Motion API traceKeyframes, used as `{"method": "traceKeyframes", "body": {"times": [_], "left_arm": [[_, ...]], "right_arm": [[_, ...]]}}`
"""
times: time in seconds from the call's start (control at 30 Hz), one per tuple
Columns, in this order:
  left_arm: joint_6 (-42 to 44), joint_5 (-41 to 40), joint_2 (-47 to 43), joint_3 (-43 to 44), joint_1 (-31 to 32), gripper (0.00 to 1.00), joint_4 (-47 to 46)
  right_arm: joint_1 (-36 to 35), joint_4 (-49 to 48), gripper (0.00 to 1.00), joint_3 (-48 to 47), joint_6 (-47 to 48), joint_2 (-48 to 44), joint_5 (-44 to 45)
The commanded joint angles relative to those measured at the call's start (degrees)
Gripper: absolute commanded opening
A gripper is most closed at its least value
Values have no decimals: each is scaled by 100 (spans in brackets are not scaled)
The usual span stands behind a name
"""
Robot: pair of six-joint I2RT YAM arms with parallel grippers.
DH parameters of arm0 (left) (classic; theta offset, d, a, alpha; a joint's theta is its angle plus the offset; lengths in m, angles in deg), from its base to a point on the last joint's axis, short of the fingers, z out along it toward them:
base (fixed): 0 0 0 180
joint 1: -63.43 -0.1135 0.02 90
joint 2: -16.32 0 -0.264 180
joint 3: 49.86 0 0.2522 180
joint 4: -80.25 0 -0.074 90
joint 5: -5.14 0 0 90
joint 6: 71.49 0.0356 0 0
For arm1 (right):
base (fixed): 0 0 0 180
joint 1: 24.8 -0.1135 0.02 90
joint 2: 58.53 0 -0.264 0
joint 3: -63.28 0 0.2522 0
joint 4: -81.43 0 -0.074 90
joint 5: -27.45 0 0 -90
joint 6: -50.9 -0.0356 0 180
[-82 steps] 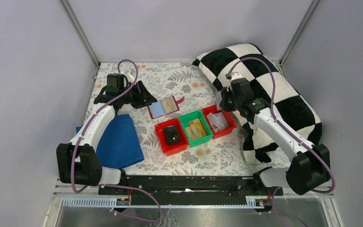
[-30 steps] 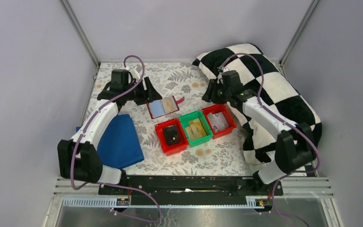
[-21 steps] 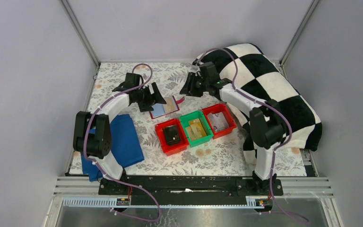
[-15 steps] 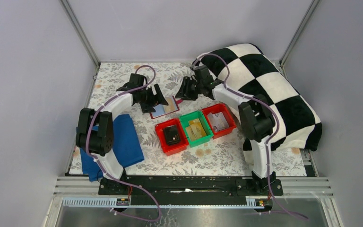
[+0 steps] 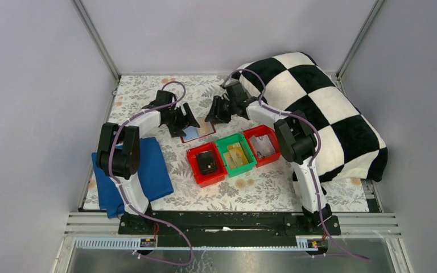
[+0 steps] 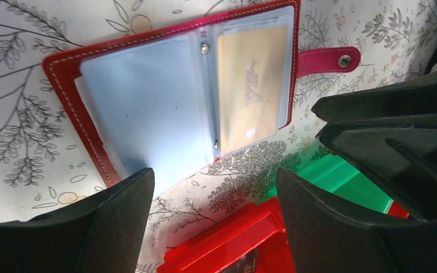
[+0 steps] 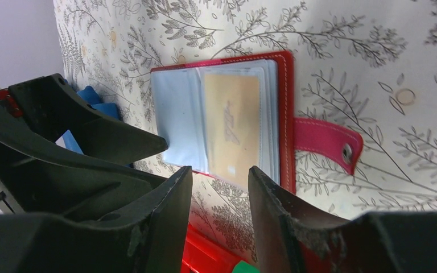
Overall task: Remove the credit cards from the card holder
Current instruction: Remove the credit card from the card holder.
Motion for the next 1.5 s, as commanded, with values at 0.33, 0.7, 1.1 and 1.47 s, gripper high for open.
{"method": "traceKeyframes", "body": {"times": [0.33,0.7,1.1,1.47], "left_arm": [[-102,479,143,-19,-371,81,-442],[-148,489,208,-74,-409,80,-467],[-176,579,73,-287,-572,81,-568],[-218,683,391,-42,-594,81,-596]], "right_arm": [[-196,322,51,-784,51,603,73],[-200,292,53,-564,124,475,296],[-220,-29,54,-62,106,272,397],[-219,-287,54,233,83,-65,420]]}}
